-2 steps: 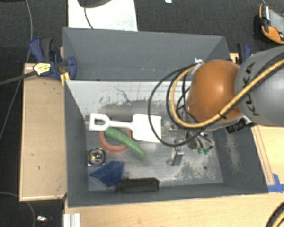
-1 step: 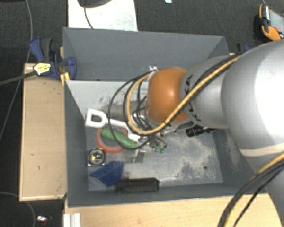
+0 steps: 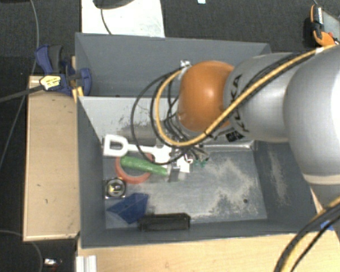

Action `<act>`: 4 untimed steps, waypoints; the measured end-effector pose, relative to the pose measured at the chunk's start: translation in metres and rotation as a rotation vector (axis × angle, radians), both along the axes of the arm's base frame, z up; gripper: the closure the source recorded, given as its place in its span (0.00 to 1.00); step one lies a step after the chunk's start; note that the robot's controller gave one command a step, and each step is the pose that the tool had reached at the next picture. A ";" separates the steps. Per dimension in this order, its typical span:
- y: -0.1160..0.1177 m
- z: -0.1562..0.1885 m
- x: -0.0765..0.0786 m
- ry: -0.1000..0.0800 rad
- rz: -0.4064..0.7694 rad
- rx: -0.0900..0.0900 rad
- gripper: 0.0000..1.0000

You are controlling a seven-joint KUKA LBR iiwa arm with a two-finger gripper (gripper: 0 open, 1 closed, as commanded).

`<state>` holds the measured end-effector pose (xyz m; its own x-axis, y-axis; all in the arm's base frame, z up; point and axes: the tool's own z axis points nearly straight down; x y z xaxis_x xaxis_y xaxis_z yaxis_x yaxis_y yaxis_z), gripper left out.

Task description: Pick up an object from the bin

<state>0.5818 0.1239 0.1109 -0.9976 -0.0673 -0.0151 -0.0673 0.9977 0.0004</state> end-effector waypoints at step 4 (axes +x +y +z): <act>0.005 -0.038 -0.011 0.007 -0.171 0.001 1.00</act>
Offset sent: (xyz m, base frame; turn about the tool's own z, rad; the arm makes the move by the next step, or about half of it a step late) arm -0.0011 0.0357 -0.0409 0.1805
